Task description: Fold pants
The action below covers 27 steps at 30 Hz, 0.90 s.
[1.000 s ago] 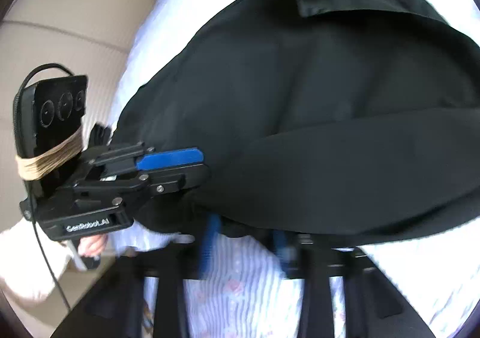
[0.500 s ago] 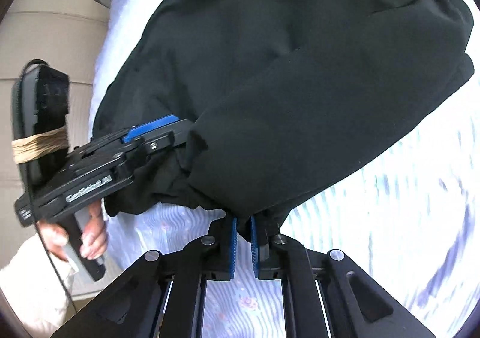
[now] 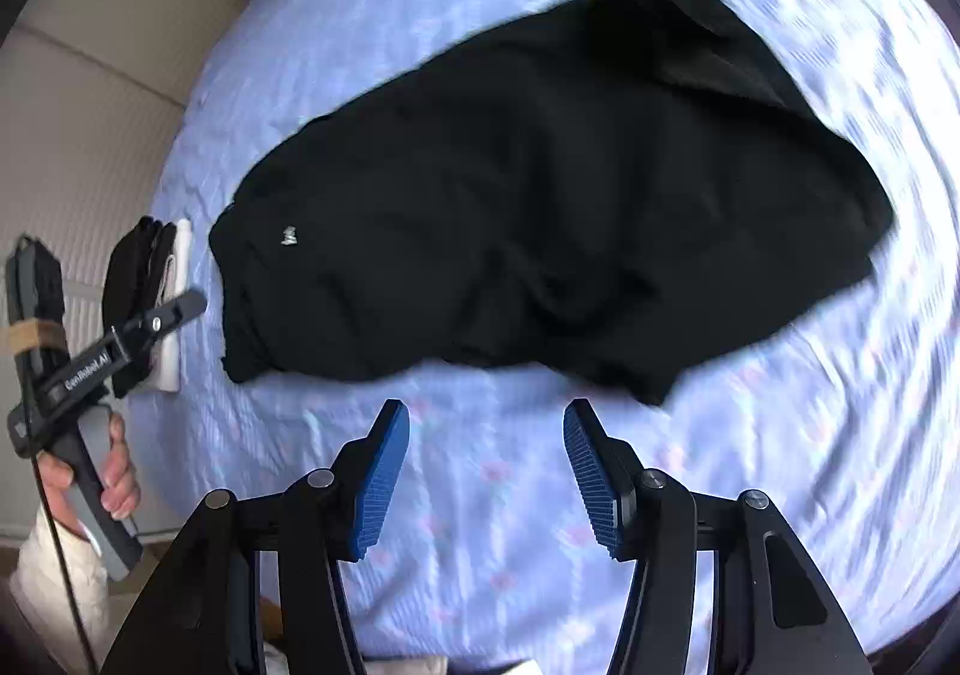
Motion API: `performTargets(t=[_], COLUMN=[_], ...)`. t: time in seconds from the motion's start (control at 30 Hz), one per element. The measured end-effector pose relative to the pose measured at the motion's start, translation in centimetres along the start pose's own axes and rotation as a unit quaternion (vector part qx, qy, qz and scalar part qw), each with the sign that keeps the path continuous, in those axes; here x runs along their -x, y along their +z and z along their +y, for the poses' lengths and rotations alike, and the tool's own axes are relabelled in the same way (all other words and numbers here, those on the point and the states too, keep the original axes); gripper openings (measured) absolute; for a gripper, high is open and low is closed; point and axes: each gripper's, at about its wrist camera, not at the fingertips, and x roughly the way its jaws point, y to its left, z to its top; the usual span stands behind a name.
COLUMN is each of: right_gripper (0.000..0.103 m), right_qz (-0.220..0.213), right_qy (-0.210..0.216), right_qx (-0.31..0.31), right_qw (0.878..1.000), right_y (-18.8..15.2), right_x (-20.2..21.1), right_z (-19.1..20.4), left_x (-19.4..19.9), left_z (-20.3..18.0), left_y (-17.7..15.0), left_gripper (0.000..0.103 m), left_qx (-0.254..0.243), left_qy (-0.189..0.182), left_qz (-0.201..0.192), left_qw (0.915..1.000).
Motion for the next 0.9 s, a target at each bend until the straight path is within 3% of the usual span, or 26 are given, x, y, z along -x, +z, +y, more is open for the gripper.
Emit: performTargets(t=[0.13,0.3,0.4,0.6,0.63,0.7,0.83,0.9], right_gripper=[0.055,0.055,0.055,0.055,0.055,0.055,0.055,0.055], right_qz=[-0.004,0.005,0.014,0.027,0.026,0.024,0.013,0.006], right_qy=[0.016,0.018,0.023,0.017,0.014,0.007,0.009,0.008], right_qx=[0.02,0.031,0.02,-0.005,-0.007,-0.009,-0.006,0.0], right_qw=[1.0,0.999,0.999,0.999,1.0,1.0,1.0,1.0], right_y=[1.2,2.0,1.9,1.2,1.2,1.1,1.1,1.0], right_x=[-1.7,-4.5,-5.6,-6.5,-6.5,-6.5,-6.0,-5.7], right_z=[3.6,8.3,9.7,10.2,10.2,10.2,10.8,11.3], left_x=[-2.4,-4.7,-6.0,-9.0,-9.3,-9.3,-7.3,-6.3], left_z=[4.2,8.3,8.8,8.4,8.6,8.9,8.8,8.8], left_y=[1.0,3.8,5.7,7.4,7.4,7.1,7.5,8.3], left_gripper=[0.067,0.056,0.05,0.049,0.036,0.025,0.009,0.008], left_qx=[0.035,0.095,0.094,0.052,0.059,0.058,0.048,0.04], left_qy=[-0.013,-0.08,-0.087,-0.072,-0.063,-0.044,-0.047,-0.049], left_qz=[0.004,-0.015,-0.012,0.027,0.03,0.029,0.009,-0.002], left_qw=[0.9993,0.9921,0.9917,0.9957,0.9958,0.997,0.9977,0.998])
